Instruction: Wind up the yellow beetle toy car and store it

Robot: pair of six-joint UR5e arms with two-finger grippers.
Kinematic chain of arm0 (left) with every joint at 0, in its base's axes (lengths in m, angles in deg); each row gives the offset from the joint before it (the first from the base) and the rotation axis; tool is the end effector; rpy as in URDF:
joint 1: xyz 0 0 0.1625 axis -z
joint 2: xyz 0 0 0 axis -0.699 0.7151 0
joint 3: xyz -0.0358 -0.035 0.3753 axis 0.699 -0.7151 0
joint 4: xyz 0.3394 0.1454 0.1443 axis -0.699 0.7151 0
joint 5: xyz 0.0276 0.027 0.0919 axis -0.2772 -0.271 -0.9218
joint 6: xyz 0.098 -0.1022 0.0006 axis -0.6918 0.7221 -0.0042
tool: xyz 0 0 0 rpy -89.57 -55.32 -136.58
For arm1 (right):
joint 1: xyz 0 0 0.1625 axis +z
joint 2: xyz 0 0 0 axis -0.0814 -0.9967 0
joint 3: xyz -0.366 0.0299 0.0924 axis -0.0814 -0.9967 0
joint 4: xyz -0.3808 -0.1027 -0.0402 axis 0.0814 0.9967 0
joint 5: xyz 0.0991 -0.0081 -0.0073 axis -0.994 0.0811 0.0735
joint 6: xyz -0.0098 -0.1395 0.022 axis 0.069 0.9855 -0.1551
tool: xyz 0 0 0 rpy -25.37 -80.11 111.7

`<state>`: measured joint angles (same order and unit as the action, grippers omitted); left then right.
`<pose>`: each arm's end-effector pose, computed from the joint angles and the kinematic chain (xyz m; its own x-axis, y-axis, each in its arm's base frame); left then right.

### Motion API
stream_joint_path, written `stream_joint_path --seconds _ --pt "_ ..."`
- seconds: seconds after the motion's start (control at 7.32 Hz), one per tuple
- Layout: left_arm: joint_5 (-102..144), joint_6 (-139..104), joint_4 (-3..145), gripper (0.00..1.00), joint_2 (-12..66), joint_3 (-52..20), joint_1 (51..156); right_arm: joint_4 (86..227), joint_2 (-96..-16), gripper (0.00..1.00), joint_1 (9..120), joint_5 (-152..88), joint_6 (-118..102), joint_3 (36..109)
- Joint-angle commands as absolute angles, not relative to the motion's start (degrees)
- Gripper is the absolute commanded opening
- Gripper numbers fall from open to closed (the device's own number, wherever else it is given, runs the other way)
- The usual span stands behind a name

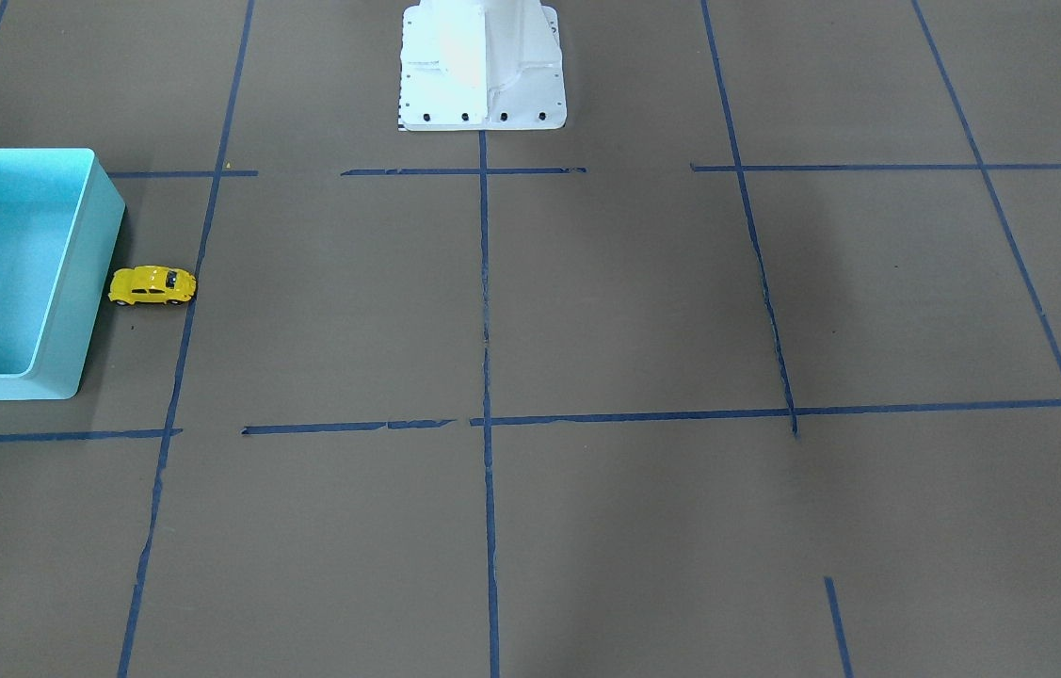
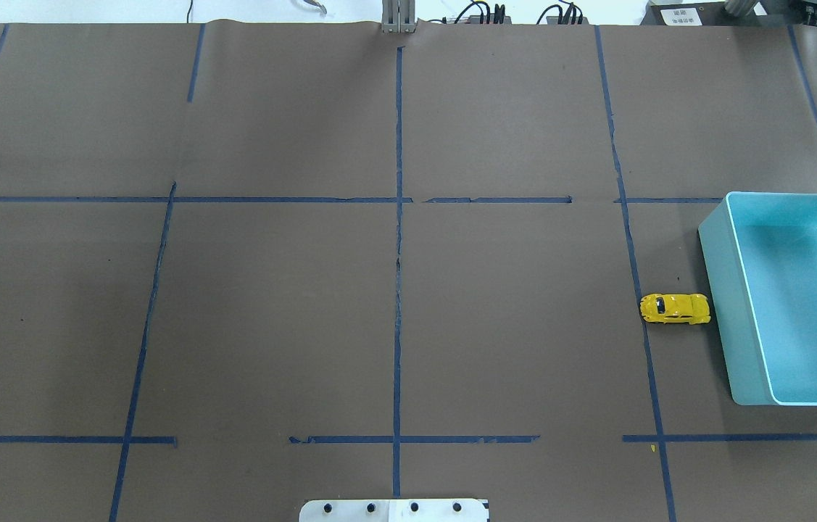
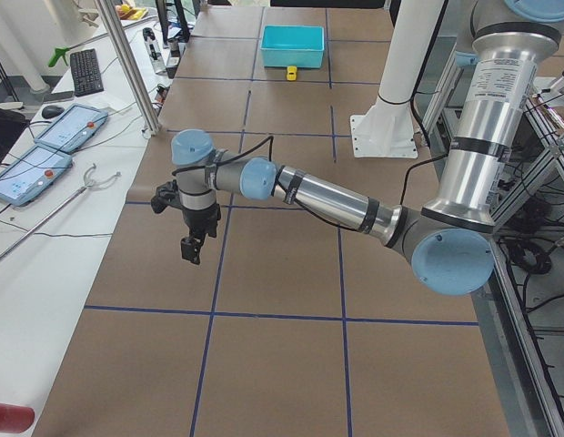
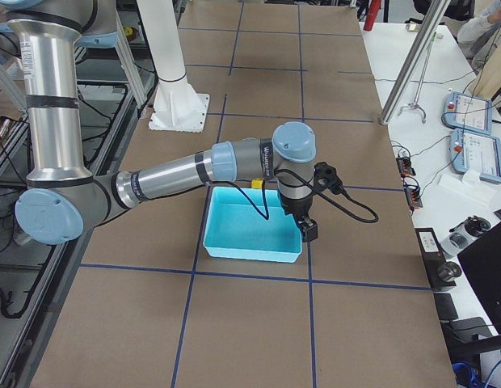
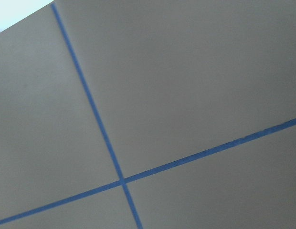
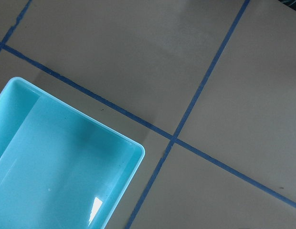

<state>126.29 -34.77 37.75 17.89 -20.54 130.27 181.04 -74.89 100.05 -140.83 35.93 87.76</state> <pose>-0.0095 -0.5453 0.5304 0.7874 0.1892 -0.5867 -0.1014 0.9785 0.1795 0.0830 -0.4664 0.5105 0.7083 -0.4703 0.5265 0.2624 0.8678 0.4221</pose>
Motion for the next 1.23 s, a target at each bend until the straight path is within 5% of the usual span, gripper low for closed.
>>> stream_joint_path --seconds 0.0,0.41,1.09 --pt "129.1 -38.19 38.31 1.0 14.04 -16.89 134.35 186.01 -80.66 1.0 104.32 -142.18 41.03 93.92" --pt "129.1 -39.89 41.8 1.0 10.68 -14.69 134.44 186.74 -81.5 1.0 95.33 -141.4 51.42 95.44" --pt "130.85 -39.28 42.18 1.0 2.52 -21.1 137.78 193.32 -73.69 1.0 80.31 -145.26 49.68 100.27"
